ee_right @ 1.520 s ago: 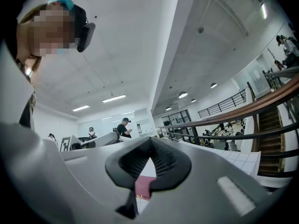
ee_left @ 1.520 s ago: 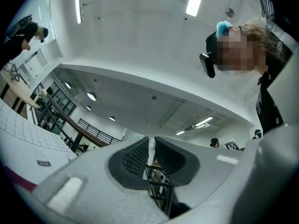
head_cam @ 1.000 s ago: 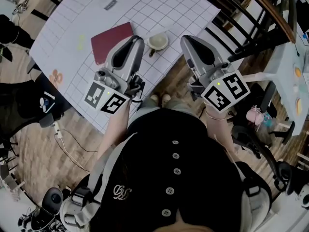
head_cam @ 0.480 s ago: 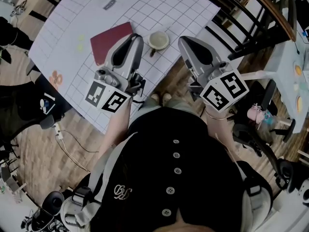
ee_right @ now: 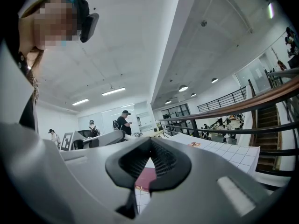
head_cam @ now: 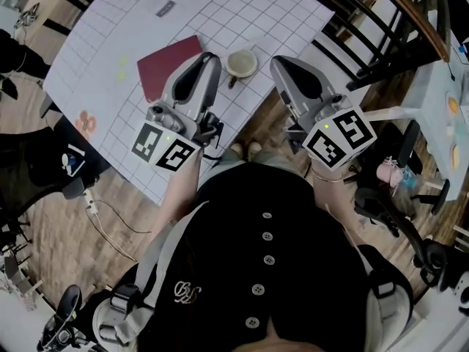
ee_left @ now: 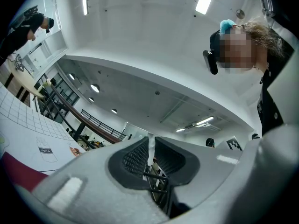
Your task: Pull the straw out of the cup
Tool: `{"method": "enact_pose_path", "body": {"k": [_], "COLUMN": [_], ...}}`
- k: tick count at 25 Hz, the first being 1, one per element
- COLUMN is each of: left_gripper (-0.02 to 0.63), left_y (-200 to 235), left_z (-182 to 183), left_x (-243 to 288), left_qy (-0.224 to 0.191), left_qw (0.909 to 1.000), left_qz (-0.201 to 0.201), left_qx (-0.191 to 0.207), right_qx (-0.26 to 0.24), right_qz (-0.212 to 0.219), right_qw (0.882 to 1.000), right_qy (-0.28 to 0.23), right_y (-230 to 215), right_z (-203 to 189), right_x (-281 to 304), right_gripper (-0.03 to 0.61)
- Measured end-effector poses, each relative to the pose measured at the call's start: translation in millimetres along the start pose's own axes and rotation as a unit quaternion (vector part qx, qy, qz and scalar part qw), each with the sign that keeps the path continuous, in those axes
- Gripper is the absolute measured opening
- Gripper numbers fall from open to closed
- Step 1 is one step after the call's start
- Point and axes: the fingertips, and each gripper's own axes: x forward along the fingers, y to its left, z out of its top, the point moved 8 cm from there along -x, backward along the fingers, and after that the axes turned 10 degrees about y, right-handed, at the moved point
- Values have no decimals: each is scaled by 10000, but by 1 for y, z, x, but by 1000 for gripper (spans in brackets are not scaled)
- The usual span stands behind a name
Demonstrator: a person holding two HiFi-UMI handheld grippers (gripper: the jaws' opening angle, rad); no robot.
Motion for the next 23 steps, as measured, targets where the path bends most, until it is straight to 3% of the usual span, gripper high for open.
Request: {"method": "enact_pose_path", "body": {"k": [23], "left_gripper": [41], "left_y": [2], "left_z": [-2], "left_x": [3], "left_qy": [49], "left_qw": [10000], "left_qz": [-63], "left_qx": [-24], "right_qx": [-32], "right_qz": [-28], "right_qw": [9999], "right_qy": [107], "right_y": [0], "right_z": [-4], "right_x": [4], "right_gripper": [-2]}}
